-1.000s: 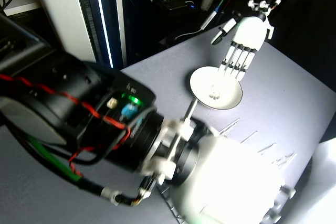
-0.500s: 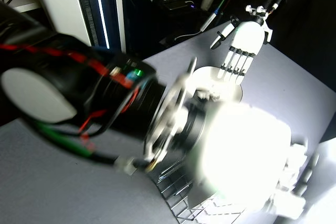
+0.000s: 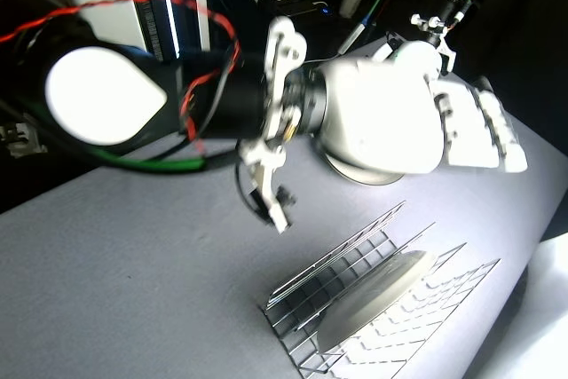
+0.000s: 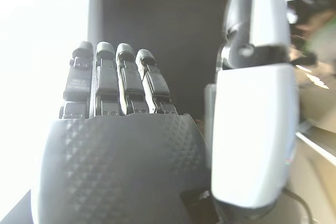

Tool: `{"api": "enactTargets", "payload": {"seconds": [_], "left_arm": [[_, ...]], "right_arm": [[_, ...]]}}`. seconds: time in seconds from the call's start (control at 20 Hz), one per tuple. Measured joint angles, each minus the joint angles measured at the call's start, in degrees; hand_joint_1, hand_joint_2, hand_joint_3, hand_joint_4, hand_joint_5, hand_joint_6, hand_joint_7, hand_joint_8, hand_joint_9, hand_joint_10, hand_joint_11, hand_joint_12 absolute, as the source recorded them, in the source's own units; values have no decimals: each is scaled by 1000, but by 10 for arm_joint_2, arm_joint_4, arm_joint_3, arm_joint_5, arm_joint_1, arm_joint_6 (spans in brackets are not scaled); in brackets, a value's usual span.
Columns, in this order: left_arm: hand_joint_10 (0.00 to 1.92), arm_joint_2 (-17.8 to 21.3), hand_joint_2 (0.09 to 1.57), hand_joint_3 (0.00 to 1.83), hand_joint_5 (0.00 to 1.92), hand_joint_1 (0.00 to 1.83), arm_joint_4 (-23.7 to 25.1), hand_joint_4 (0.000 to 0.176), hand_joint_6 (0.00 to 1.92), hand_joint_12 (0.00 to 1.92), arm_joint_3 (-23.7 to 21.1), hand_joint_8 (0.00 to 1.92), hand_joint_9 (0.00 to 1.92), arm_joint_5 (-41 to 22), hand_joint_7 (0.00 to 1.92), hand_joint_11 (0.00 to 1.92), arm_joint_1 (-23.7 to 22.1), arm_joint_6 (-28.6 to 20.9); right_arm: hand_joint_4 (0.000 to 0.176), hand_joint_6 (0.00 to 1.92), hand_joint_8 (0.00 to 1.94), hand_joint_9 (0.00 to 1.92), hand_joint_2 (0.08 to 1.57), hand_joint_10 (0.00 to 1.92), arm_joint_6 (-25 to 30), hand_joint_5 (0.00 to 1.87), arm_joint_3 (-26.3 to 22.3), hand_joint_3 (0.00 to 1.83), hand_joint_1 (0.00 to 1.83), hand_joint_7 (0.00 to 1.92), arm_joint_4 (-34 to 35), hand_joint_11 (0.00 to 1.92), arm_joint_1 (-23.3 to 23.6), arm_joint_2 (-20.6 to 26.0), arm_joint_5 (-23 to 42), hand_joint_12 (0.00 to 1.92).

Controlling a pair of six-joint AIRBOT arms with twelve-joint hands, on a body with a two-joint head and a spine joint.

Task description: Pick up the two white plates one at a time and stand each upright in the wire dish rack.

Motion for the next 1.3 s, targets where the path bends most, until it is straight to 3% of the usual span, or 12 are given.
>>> {"api": "enactTargets", "payload": {"seconds": [0.3, 0.5, 0.7, 0.8, 0.9, 1.0, 1.15, 1.3], "left_arm": [[7, -3, 1216, 1, 70, 0, 13, 0, 5, 13, 8, 8, 17, 7, 30, 21, -27, -2], [7, -5, 1214, 1, 86, 0, 8, 0, 9, 19, 22, 9, 26, 14, 43, 29, -38, -3], [3, -13, 1208, 0, 76, 0, 7, 0, 3, 16, 30, 5, 18, 17, 39, 18, -29, -3], [6, -15, 1206, 0, 119, 0, 6, 0, 4, 48, 30, 5, 72, 18, 103, 51, -23, -3], [6, -16, 1186, 0, 212, 0, -3, 0, 10, 398, 33, 7, 165, 16, 206, 0, -16, -5], [8, -17, 1211, 7, 201, 0, -5, 0, 3, 375, 33, 5, 167, 14, 205, 0, -6, -13], [3, -17, 1229, 6, 131, 0, -13, 0, 0, 175, 34, 2, 82, 15, 118, 0, 14, -18], [6, -19, 1213, 0, 175, 0, -23, 0, 3, 283, 36, 2, 124, 14, 170, 0, 31, -30]], "right_arm": [[0, 0, 0, 0, 1004, 0, -1, 0, -35, 19, 1501, 0, -46, 38, -32, 3, -4, 19], [0, 0, 0, 0, 982, 0, -3, 0, -64, 2, 1455, 0, -77, 63, -61, 3, -7, 43], [0, 0, 0, 0, 975, 0, -4, 0, -72, 0, 1468, 0, -87, 56, -74, 3, -14, 46], [0, 0, 0, 0, 1032, 0, -4, 0, -78, 5, 1431, 0, -89, 1, -74, 3, -23, 322], [0, 0, 0, 0, 1044, 0, -5, 0, -78, 3, 1420, 0, -94, 0, -77, 3, -21, 269], [0, 4, 0, 0, 1033, 0, -5, 11, -78, 0, 1423, 0, -99, 0, -82, 3, -24, 267], [0, 9, 0, 2, 1058, 0, -5, 75, -78, 5, 1337, 0, -98, 0, -85, 3, -23, 409], [0, 3, 1, 13, 1071, 3, -5, 72, -82, 1, 1430, 7, -101, 0, -88, 3, -19, 423]]}}
